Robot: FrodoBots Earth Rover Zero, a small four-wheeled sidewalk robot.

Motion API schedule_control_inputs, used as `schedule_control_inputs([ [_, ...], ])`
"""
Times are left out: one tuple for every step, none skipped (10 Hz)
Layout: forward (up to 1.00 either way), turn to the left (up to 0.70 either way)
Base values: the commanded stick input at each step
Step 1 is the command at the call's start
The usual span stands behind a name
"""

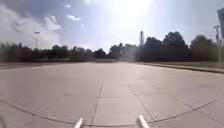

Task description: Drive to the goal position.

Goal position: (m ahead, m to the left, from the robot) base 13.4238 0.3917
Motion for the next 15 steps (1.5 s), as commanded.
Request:
schedule_control_inputs([
  [0.70,0.00],
  [0.70,0.00],
  [0.70,0.00],
  [0.70,0.00],
  [0.70,0.00],
  [0.70,0.00],
  [0.70,0.00],
  [0.70,0.00],
  [0.70,0.00],
  [0.70,0.00],
  [0.70,0.00],
  [0.70,0.00],
  [0.70,0.00],
  [0.70,0.00],
  [0.70,0.00],
])
